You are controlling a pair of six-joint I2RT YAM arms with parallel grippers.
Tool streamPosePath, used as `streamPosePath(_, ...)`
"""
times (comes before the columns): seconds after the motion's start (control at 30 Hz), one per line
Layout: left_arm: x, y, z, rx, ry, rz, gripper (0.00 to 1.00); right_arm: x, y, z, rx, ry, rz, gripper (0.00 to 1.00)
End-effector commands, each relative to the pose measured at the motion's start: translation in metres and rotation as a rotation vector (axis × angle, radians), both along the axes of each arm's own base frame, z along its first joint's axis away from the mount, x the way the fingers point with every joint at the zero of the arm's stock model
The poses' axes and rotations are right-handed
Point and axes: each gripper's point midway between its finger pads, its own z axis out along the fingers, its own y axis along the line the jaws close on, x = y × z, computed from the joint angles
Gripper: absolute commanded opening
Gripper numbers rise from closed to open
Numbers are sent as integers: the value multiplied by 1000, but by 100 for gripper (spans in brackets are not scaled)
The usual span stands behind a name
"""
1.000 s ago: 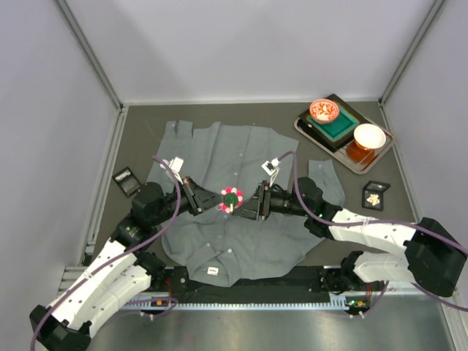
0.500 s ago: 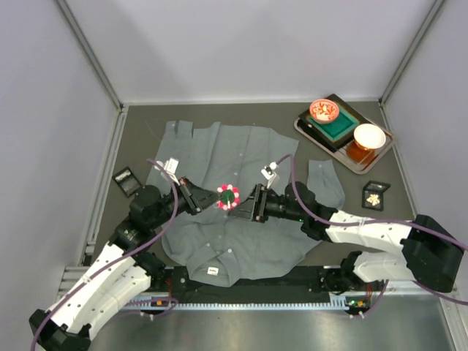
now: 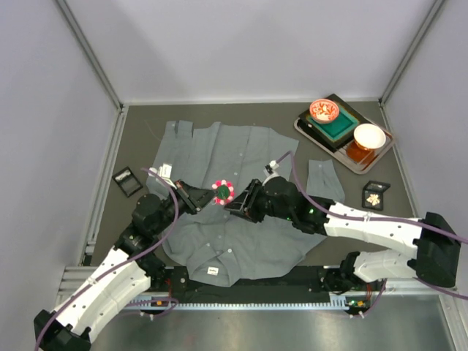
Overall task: Remove the brooch from the garment
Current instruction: Close the brooch.
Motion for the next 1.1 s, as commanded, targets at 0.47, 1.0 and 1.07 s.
streamPosePath(0.47, -4, -8, 10, -30, -98, -57, 0, 13, 4, 13, 12, 87, -127, 36)
streamPosePath(1.0, -10, -11, -7, 8, -96, -99, 0, 30, 2, 34, 98, 134, -173, 36)
streamPosePath(1.07, -11, -11, -8, 11, -95, -104, 0, 32, 2, 35, 111, 148, -175, 36)
